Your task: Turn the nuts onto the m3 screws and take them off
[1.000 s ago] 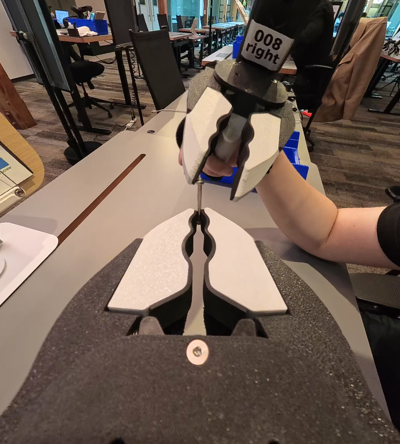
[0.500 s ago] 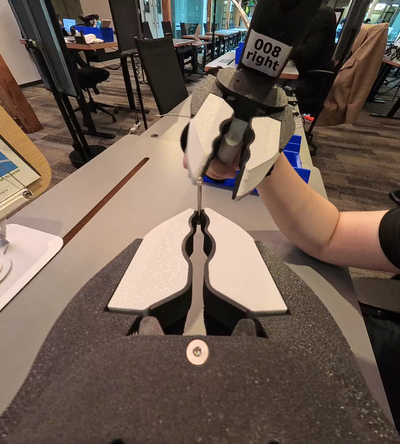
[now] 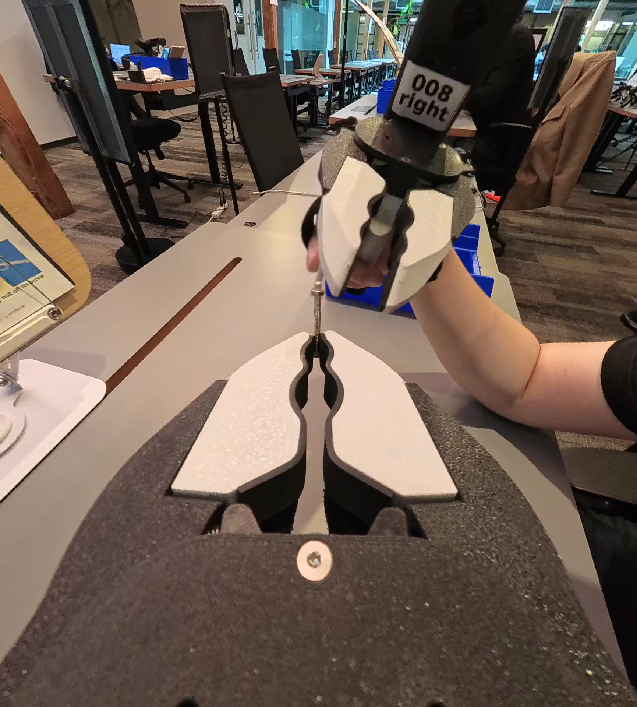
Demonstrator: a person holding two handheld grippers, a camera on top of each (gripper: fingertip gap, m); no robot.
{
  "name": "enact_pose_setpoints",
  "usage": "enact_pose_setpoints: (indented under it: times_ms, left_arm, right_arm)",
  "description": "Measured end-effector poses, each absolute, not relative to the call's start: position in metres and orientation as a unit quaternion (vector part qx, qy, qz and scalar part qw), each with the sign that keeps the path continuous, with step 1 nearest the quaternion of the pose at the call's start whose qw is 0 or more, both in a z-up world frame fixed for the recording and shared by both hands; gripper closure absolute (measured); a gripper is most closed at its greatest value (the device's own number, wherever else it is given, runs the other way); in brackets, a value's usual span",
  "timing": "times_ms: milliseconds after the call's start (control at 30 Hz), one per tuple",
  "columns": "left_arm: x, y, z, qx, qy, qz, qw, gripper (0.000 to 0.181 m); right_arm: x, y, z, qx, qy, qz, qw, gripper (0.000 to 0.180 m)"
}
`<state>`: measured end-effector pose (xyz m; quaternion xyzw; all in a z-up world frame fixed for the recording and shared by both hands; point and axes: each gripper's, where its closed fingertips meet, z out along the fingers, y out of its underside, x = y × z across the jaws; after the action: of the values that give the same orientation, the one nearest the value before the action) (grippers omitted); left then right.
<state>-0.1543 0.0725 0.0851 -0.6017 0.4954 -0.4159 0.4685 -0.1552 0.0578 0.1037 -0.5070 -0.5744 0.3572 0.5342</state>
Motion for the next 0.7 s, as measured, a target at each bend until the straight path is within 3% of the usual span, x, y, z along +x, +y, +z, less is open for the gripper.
enact_pose_setpoints:
  times_ms: [133,300,400,700]
  left_arm:
    - [-0.151,0.067,0.086,-0.595,0.500,-0.426,0.463,0.179]
    - [-0.151,0.068,0.086,-0.596,0.500,-0.423,0.465,0.179]
    - [-0.155,0.073,0.087,-0.601,0.491,-0.420,0.470,0.179]
    - [-0.152,0.070,0.085,-0.600,0.498,-0.418,0.467,0.179]
  right_arm:
    - [-0.156,0.066,0.109,-0.509,-0.556,0.346,0.559,0.151]
    - [-0.162,0.059,0.103,-0.501,-0.576,0.349,0.543,0.150]
    - [-0.159,0.054,0.106,-0.492,-0.582,0.352,0.543,0.160]
    - [-0.162,0.060,0.107,-0.499,-0.569,0.348,0.553,0.151]
